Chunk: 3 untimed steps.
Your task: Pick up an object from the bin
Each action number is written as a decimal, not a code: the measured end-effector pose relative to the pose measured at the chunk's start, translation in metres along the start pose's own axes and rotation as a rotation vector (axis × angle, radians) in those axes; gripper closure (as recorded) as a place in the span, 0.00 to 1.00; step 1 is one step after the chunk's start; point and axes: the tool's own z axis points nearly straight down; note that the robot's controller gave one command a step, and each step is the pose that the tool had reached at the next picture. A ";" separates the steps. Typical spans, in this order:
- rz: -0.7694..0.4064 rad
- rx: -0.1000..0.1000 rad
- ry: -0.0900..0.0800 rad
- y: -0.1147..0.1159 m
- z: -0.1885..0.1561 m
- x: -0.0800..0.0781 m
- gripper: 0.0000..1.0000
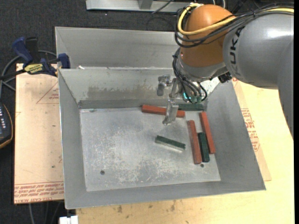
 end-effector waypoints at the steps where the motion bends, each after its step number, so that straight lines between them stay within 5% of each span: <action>1: 0.001 0.000 -0.008 0.000 -0.005 -0.002 1.00; 2: 0.002 0.000 -0.008 0.000 -0.005 -0.002 0.00; 3: -0.130 0.001 0.003 -0.036 0.099 0.064 0.00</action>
Offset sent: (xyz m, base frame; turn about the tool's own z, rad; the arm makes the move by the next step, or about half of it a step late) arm 0.0000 0.0000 0.0000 0.0000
